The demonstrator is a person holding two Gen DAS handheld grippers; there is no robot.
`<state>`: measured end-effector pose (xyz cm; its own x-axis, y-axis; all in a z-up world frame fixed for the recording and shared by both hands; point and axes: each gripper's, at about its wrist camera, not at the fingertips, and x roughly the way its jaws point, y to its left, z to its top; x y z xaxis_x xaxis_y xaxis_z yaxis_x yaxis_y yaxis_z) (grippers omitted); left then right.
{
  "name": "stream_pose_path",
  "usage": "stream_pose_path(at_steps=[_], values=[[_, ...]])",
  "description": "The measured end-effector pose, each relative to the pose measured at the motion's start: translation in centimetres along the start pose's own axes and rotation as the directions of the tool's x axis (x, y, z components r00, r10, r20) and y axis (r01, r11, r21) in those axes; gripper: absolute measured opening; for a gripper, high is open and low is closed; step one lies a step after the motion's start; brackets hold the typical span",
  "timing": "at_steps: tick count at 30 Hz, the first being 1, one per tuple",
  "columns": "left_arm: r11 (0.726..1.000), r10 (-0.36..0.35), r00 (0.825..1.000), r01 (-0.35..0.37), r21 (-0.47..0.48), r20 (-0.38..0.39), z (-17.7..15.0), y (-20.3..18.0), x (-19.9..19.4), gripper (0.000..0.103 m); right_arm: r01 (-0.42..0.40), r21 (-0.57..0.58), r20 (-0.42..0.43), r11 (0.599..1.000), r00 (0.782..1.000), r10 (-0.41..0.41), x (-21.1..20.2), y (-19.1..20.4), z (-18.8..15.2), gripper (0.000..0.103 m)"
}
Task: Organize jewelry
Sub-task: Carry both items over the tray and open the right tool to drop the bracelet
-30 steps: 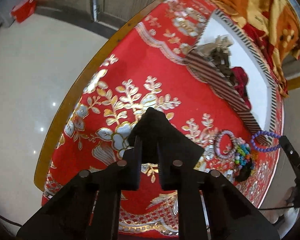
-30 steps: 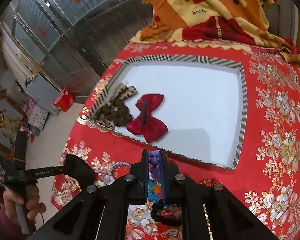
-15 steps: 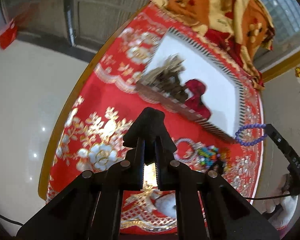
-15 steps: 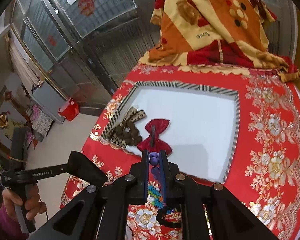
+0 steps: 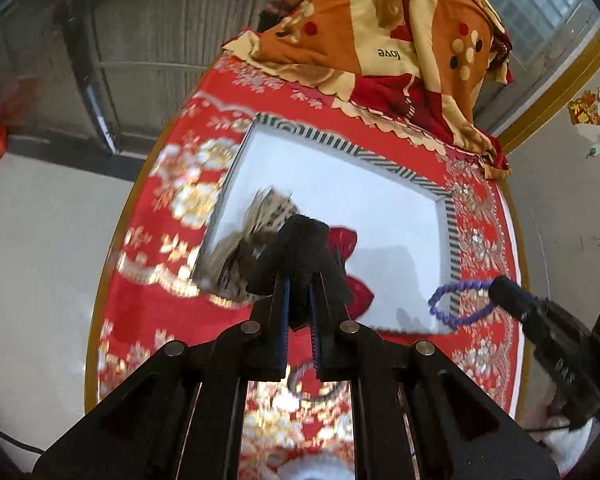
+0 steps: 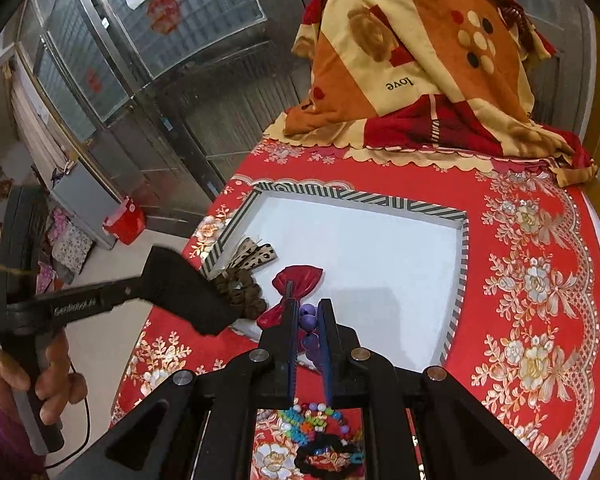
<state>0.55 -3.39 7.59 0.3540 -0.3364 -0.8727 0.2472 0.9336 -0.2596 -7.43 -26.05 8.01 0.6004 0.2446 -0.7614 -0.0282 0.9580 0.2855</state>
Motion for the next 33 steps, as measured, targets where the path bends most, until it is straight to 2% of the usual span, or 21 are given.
stream_pose_path(at_steps=[15, 18, 22, 27, 30, 33], values=[[0.997, 0.036, 0.998, -0.032, 0.074, -0.055, 7.0, -1.2, 7.6, 0.007, -0.011, 0.023, -0.129, 1.000, 0.991, 0.013, 8.5, -0.3, 3.0, 0.009], [0.996, 0.050, 0.996, -0.045, 0.071, -0.072, 8.5, -0.8, 9.4, 0.007, 0.010, 0.019, -0.156, 1.000, 0.988, -0.007, 10.5, -1.1, 3.7, 0.009], [0.996, 0.071, 0.994, -0.066, 0.061, -0.087, 10.1, -0.2, 11.6, 0.007, 0.092, 0.022, -0.181, 0.995, 0.980, -0.087, 13.2, -3.5, 5.1, 0.009], [0.995, 0.095, 0.990, -0.092, 0.038, -0.104, 11.8, 0.8, 13.9, 0.007, 0.126, 0.067, -0.217, 0.990, 0.970, -0.109, 16.4, -6.2, 6.3, 0.009], [0.995, 0.101, 0.988, -0.098, 0.033, -0.116, 12.3, 1.3, 14.6, 0.007, 0.108, 0.114, -0.214, 0.988, 0.973, -0.082, 17.7, -7.1, 7.0, 0.009], [0.994, 0.108, 0.986, -0.104, 0.039, -0.124, 12.4, 1.6, 15.0, 0.007, 0.086, 0.109, -0.205, 0.990, 0.977, -0.063, 18.7, -6.5, 7.8, 0.009]])
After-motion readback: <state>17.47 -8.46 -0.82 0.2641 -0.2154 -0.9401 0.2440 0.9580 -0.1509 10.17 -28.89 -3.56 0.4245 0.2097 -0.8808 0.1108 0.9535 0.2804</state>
